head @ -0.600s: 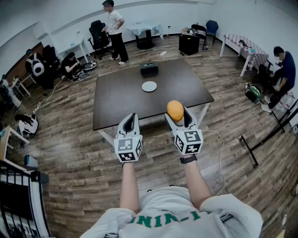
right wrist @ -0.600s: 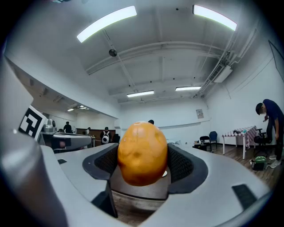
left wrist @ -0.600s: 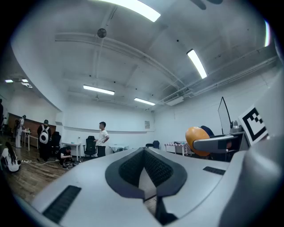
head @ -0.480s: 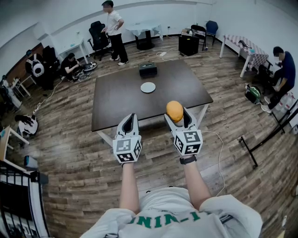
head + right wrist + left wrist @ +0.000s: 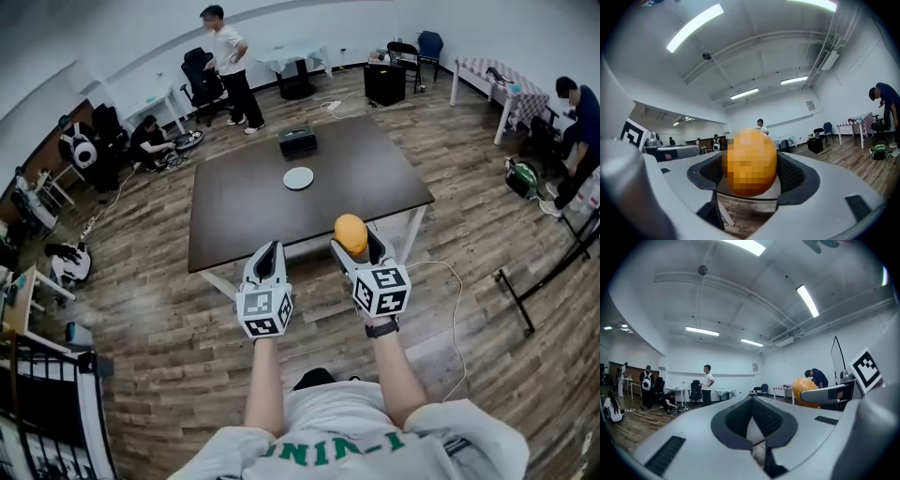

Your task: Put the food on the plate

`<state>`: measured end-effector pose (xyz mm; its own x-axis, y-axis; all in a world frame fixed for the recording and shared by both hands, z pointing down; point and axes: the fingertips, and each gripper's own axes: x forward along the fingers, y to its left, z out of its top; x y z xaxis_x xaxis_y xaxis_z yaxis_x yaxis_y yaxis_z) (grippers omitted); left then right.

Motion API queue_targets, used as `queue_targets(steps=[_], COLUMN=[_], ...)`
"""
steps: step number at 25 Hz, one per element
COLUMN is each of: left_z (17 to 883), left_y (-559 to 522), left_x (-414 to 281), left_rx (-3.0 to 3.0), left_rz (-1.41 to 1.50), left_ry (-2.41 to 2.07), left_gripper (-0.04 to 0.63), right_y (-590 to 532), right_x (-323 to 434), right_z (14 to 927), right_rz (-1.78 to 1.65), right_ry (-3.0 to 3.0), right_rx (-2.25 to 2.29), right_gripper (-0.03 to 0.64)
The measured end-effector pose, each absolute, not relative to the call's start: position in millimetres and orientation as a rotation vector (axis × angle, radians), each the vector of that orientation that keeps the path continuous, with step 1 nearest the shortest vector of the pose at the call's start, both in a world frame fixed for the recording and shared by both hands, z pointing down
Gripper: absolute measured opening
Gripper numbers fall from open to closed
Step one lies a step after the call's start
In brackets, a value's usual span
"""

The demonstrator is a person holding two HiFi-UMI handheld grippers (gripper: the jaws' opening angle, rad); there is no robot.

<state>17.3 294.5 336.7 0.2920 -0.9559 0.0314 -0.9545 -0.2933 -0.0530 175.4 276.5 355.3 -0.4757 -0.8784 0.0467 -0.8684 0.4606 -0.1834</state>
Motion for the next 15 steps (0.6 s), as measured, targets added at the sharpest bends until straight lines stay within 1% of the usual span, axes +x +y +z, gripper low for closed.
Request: queue_targets(steps=[8,12,15], left_z=[353,363,364], left_y=[240,171,112], left_x=[26,18,10], left_rx=[-2.529,-2.553,-2.568], left_rz=[-0.092,-0.02,-0.018], left_ry=[1.855,1.863,1.885], left_gripper=[0.011,0.011,0.011], right_y=[231,173,121], right_x=[166,161,154], right_z=[384,395,388], right_rz=[-0.369,-0.353,-0.323], right_ry=[2.68,2.708,2.716], right_rx=[-1.554,-1.588,-1.624], right_gripper=[0.347,0.347,0.347])
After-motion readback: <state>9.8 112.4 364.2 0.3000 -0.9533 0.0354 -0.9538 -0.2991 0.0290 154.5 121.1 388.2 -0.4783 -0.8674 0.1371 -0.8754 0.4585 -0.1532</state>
